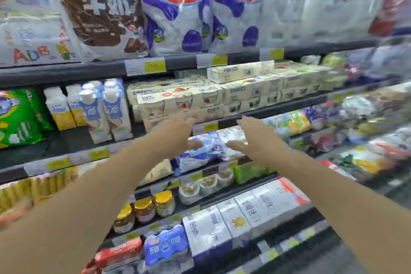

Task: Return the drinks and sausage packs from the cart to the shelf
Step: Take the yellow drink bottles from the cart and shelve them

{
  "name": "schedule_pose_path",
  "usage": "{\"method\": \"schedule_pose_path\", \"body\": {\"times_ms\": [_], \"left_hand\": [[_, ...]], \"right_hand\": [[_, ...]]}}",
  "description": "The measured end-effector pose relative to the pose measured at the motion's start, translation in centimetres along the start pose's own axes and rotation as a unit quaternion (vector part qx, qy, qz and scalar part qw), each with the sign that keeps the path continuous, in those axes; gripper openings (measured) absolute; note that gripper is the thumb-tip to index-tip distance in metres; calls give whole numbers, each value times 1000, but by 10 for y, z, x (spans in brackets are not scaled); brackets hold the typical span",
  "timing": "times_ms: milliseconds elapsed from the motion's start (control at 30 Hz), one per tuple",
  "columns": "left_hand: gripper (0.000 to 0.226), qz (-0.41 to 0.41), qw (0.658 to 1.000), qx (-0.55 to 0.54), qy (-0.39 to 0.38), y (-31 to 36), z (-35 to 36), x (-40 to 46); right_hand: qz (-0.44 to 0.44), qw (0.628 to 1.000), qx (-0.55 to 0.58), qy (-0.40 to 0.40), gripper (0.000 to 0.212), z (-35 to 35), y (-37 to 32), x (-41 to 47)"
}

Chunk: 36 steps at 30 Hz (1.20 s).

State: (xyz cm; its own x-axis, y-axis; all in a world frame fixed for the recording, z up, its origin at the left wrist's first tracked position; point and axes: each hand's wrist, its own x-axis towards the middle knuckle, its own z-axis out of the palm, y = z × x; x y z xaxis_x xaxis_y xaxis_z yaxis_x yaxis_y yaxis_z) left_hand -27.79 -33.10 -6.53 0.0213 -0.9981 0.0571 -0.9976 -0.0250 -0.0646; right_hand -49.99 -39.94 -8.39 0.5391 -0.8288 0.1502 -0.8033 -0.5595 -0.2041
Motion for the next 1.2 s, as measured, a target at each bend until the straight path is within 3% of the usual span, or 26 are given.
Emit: {"method": "schedule_pose_path", "body": {"times_ms": [267,433,600,967,1200], "left_hand": [[77,144,989,-4,-23,240,30,69],[72,259,965,-10,-33,386,37,98],[84,361,932,-7,-30,505,56,127],[87,494,865,-30,-78,710,123,239],[86,529,840,1,-118,810,175,328]], "right_hand": [[171,980,-91,-54,97,-29,220,-155],[276,956,-87,-51,99,-45,319,-241],[378,920,-87,-60,102,-43,400,-302],[517,852,-48,-65,99,-18,571,-330],[575,814,0,-81,93,-6,663,-315]]}}
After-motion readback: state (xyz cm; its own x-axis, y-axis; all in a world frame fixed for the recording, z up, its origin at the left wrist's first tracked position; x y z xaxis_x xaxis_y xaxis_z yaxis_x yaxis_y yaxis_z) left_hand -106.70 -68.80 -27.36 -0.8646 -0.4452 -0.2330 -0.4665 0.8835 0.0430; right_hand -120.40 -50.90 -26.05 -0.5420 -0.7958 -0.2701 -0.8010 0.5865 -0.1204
